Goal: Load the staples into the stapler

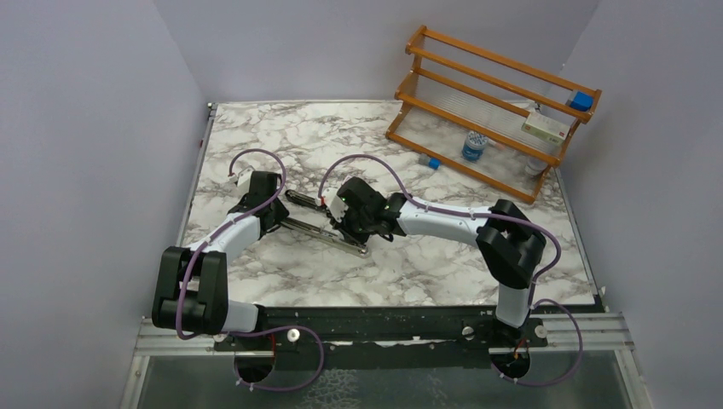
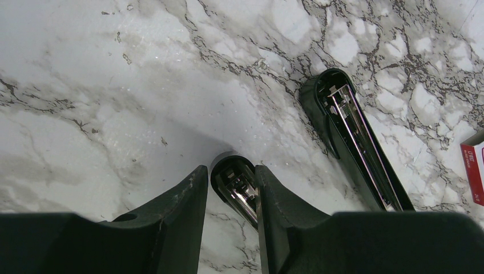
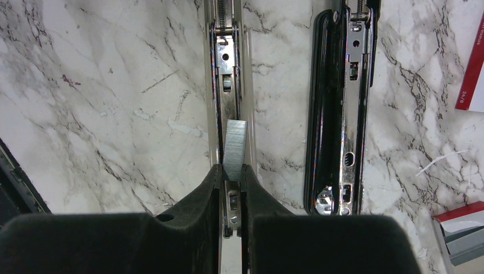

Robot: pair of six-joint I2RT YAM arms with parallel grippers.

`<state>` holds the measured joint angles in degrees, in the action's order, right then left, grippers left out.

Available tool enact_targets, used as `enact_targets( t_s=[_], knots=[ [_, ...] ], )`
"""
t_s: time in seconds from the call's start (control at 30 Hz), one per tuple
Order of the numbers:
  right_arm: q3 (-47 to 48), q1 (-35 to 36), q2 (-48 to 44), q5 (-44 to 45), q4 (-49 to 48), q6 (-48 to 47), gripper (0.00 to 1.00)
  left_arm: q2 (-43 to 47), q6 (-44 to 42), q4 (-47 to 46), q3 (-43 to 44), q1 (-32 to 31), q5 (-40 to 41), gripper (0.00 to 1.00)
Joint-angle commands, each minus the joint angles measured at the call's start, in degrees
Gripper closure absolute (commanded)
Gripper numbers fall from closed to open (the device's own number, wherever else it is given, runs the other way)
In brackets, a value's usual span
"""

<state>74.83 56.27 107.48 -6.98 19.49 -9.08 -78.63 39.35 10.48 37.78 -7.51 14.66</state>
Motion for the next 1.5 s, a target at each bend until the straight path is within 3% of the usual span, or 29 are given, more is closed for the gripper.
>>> enact_targets(
  t_s=[0.0,0.7,1.47],
  knots=[
    [1.22,-0.04,0.91,-1.36,0.82,-0.89,0.99,0.90,-1.16,2.43,-0.78,0.48,0.99,0.62],
    [2.26,-0.06,2.62,-4.22,3.22,-2.94,0.99,0.93,-1.20,2.38,-0.87,0.48,1.08,0.62],
    [0.50,0.03,-1.30,0.13,-0.05,-1.98,0.99,0.85,-1.12,2.40,-0.89,0.48,1.17,0.62]
  ],
)
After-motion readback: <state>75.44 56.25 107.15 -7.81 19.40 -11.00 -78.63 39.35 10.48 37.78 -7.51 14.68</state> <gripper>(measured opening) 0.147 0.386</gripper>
